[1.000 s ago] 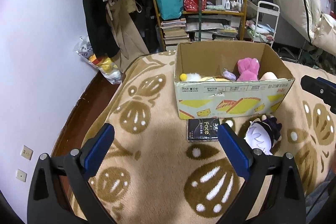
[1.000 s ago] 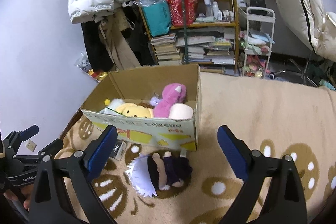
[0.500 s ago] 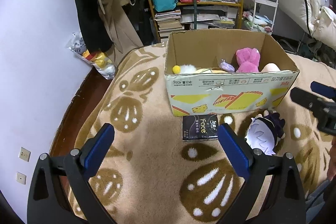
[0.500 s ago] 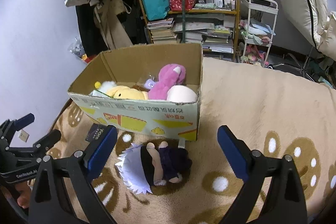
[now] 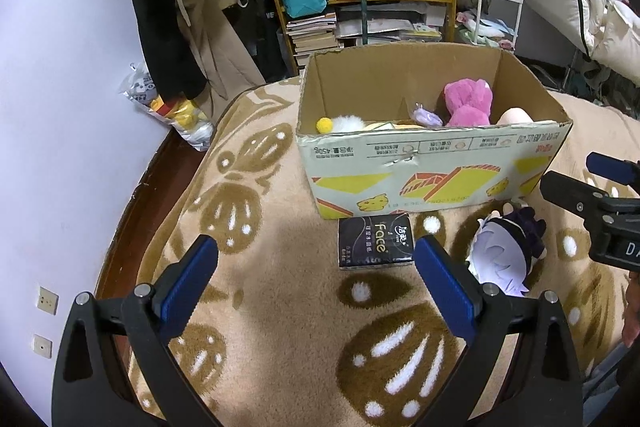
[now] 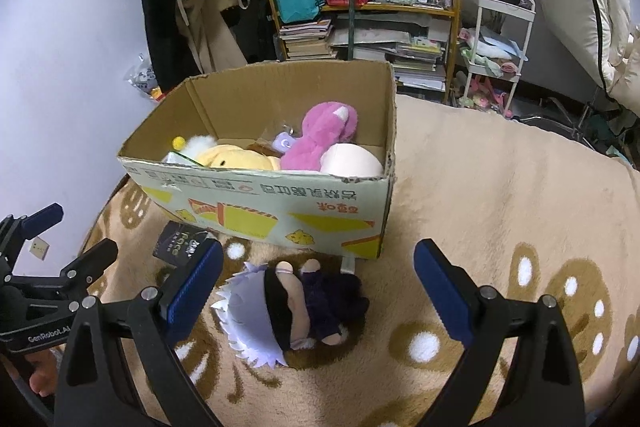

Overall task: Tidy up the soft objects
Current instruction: 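Grasp the black Face tissue pack with the left tool while the right tool grasps the doll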

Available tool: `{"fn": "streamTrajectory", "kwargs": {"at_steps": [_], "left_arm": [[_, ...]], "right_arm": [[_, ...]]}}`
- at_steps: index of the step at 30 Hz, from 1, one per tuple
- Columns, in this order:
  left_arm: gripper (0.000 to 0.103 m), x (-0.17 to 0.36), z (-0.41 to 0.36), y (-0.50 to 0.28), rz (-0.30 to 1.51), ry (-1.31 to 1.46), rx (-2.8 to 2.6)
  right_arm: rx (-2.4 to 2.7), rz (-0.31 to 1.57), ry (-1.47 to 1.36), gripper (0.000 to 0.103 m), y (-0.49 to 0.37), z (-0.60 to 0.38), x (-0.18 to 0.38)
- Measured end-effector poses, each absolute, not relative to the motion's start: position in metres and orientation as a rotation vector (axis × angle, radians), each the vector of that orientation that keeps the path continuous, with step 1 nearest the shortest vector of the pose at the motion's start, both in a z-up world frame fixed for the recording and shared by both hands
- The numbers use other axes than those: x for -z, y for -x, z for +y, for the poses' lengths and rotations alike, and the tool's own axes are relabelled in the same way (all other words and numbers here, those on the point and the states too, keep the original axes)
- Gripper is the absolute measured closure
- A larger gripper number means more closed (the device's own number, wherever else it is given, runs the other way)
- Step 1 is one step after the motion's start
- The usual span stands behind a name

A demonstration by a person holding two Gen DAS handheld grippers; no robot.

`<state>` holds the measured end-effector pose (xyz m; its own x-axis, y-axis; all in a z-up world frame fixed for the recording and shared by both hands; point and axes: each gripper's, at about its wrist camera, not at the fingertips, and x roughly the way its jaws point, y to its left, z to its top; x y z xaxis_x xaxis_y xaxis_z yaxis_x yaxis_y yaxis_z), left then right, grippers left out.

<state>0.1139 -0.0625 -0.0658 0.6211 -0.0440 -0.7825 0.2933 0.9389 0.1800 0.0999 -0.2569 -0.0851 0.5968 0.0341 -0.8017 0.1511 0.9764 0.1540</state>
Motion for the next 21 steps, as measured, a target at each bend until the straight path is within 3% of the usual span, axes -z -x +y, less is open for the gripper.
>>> {"fn": "streamTrajectory", "kwargs": {"at_steps": [21], "left_arm": [[0.006, 0.115, -0.076, -0.14, 0.954, -0.281, 0.231]], "right_arm": [[0.113, 1.066, -0.242, 0.003, -0.12, -0.258, 0.126]]}}
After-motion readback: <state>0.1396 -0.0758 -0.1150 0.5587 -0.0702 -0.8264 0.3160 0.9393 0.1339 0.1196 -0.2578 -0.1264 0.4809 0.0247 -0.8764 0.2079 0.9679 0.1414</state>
